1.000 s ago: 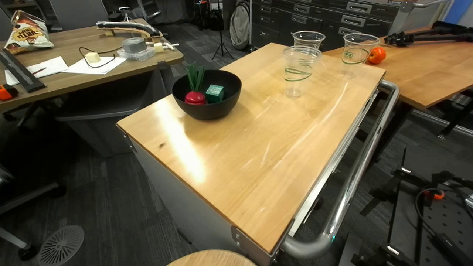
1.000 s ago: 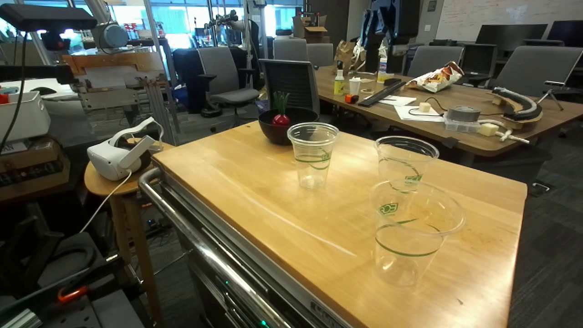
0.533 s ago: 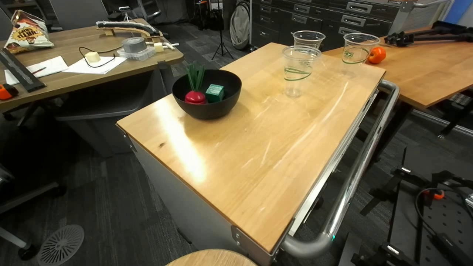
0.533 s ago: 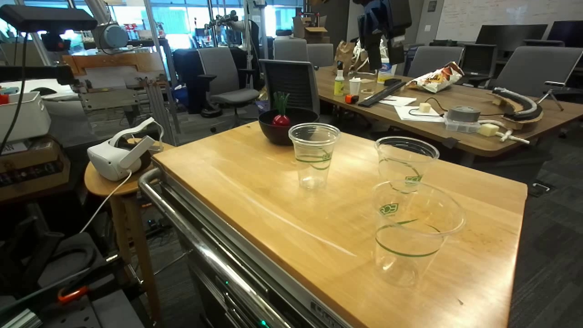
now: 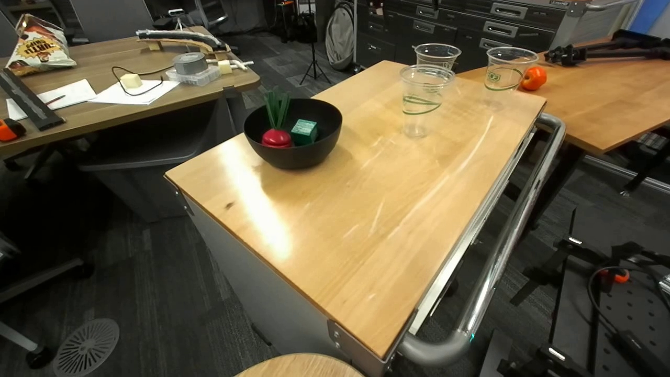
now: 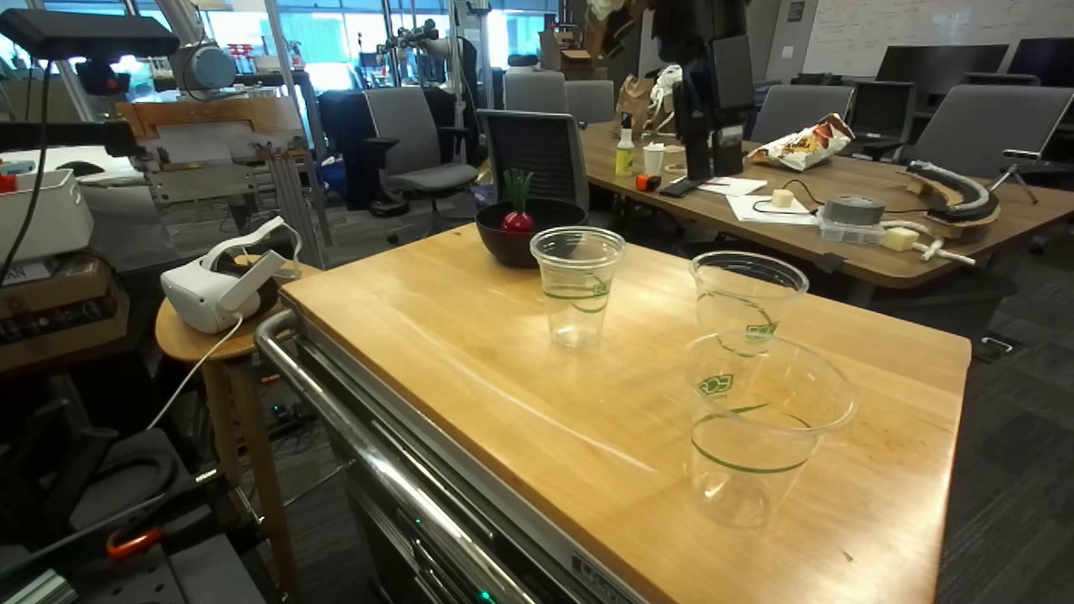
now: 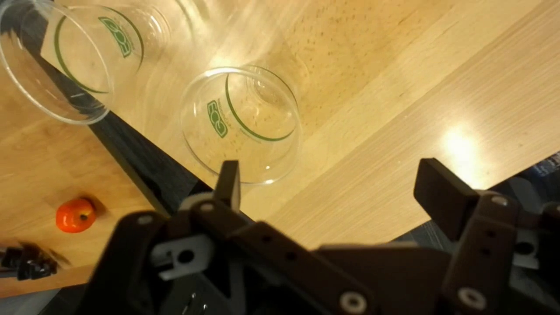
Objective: Stack the clear cups inside each other
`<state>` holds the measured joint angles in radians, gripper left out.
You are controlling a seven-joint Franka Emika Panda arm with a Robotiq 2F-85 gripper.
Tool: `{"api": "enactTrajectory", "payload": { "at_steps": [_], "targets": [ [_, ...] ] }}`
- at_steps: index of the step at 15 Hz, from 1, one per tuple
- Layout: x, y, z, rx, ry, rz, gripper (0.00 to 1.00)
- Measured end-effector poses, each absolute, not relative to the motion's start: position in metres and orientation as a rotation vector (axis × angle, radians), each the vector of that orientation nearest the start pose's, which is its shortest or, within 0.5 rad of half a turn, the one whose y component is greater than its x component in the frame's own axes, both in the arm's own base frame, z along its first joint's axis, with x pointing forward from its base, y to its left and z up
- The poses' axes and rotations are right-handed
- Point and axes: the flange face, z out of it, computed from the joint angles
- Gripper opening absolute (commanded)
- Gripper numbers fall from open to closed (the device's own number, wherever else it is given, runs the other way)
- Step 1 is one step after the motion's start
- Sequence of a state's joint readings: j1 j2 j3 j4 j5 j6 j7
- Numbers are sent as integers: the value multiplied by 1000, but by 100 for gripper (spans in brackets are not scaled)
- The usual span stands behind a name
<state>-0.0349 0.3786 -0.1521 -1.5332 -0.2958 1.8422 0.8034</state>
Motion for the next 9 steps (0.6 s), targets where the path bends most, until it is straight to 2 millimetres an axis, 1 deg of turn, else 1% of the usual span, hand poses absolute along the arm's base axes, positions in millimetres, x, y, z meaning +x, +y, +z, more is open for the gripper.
{"api": "enactTrajectory", "payload": {
  "at_steps": [2,3,5,6,7,9],
  "targets": [
    [649,-148,429,-3107,1505,-23,100],
    [648,-155,427,-3095,1472,-10,100],
    [647,-164,426,-3085,1434,-3,100],
    [646,-166,425,-3085,1436,1,100],
    [646,-166,424,-3106,1395,-3,100],
    [649,-165,421,-3158,1261,-16,100]
  ]
}}
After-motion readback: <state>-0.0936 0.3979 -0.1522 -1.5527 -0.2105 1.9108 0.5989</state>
